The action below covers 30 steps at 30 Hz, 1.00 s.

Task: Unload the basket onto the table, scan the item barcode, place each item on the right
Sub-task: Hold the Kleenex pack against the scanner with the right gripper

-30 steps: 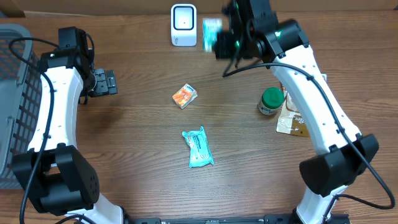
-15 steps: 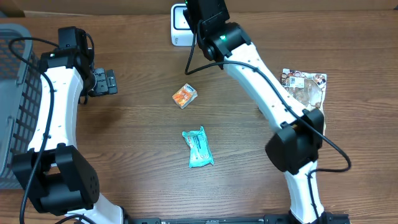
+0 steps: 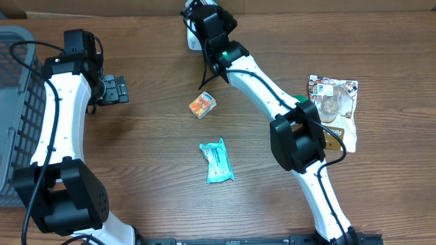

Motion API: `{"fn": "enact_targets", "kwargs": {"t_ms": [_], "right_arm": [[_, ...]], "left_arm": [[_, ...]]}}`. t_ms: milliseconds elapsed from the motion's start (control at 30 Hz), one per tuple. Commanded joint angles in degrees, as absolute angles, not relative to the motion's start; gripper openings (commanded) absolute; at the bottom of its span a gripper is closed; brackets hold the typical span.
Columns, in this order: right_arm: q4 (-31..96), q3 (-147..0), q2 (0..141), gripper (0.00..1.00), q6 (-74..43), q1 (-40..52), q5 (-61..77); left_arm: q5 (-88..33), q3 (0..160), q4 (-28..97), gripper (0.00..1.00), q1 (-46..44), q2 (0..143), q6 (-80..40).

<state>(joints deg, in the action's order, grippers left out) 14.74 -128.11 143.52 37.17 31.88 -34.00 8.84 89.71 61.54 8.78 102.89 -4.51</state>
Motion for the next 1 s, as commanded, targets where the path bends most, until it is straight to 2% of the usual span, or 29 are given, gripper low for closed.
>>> {"fn": "enact_targets", "kwargs": {"t_ms": [0,600,867,967], "right_arm": [[12.8,-128.6,146.1,0.04,38.3,31.9,-34.6],[9.3,-128.6,148.7,0.04,48.8,31.9,-35.0],[5.1,-128.6,148.7,0.04,68.0,31.9,-32.8],[6.2,-128.6,148.7,0.04,68.2,31.9,-30.4]], "left_arm": [[9.0,90.1,61.5,1.00,9.0,103.1,-4.7],[9.0,90.1,61.5,1.00,9.0,103.1,-4.7],[9.0,90.1,61.5,1.00,9.0,103.1,-4.7],[9.0,90.1,61.5,1.00,9.0,103.1,-4.7]]}}
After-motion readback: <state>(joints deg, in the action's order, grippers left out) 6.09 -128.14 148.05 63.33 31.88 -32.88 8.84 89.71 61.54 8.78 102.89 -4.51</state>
